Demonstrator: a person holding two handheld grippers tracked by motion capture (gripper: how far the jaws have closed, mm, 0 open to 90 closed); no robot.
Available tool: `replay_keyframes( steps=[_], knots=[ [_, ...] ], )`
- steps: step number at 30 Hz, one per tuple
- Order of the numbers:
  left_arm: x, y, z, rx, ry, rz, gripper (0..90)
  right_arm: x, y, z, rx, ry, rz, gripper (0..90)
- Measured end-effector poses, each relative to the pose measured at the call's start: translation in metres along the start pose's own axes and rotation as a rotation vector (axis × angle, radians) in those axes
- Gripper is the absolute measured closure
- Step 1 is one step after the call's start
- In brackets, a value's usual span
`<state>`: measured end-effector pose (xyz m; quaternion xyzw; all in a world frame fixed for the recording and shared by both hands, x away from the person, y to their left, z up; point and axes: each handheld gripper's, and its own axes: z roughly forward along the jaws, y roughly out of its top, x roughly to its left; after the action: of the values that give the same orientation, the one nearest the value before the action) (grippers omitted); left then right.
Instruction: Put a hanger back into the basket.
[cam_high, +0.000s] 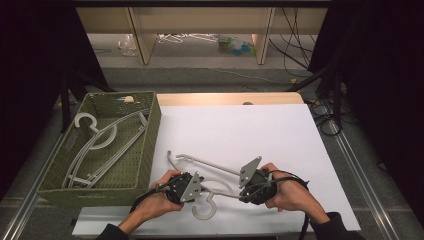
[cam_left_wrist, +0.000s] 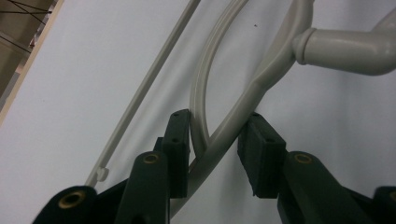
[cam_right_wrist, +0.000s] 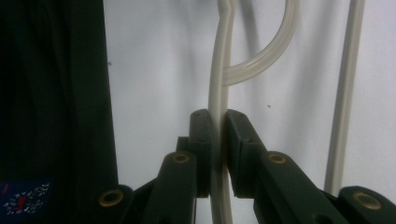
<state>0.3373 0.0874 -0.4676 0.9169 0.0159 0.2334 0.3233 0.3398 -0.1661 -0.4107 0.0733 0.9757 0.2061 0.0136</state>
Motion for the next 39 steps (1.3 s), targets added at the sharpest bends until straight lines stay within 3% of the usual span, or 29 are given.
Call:
replay_keyframes(
  steps=[7,10,14,15,16,17,21,23,28,31,35,38,39],
  knots=[
    [-0.003,0.015,-0.017,0.009,0.021,0.097,71.1,-0.001,-0.004,-0.012,-0.041,-0.008,-0.025,81.8],
    [-0.002,0.021,-0.022,-0.007,0.008,0.103,73.3,-0.005,-0.008,-0.017,-0.075,-0.020,-0.018,79.9],
    [-0.002,0.024,-0.025,-0.014,-0.002,0.110,74.9,-0.009,-0.011,-0.017,-0.082,-0.027,0.003,77.6],
    [-0.001,0.026,-0.027,-0.024,-0.027,0.113,75.3,-0.009,-0.011,-0.017,-0.079,-0.032,0.010,77.0],
    [-0.001,0.026,-0.027,-0.024,-0.027,0.113,75.8,-0.010,-0.012,-0.016,-0.081,-0.034,0.011,76.4],
    [-0.003,0.028,-0.030,-0.052,-0.028,0.106,76.8,-0.011,-0.012,-0.016,-0.083,-0.034,0.017,75.3],
    [-0.007,0.034,-0.032,-0.041,-0.053,0.104,78.6,-0.013,-0.014,-0.014,-0.087,-0.040,0.025,73.1],
    [-0.008,0.035,-0.032,-0.040,-0.065,0.088,79.1,-0.013,-0.014,-0.014,-0.092,-0.041,0.029,72.1],
    [0.000,0.036,-0.038,-0.091,-0.073,-0.028,79.4,-0.014,-0.014,-0.016,-0.129,-0.060,0.078,56.2],
    [0.007,0.035,-0.042,-0.088,-0.077,-0.111,79.4,-0.018,-0.012,-0.018,-0.193,-0.122,0.172,46.6],
    [0.015,0.031,-0.048,-0.112,-0.075,-0.243,79.3,-0.022,-0.013,-0.024,-0.280,-0.175,0.249,39.7],
    [0.019,0.028,-0.050,-0.126,-0.077,-0.310,79.3,-0.025,-0.013,-0.029,-0.330,-0.210,0.274,36.5],
    [0.019,0.028,-0.050,-0.126,-0.077,-0.310,79.3,-0.025,-0.013,-0.030,-0.346,-0.221,0.280,36.4]
  ],
)
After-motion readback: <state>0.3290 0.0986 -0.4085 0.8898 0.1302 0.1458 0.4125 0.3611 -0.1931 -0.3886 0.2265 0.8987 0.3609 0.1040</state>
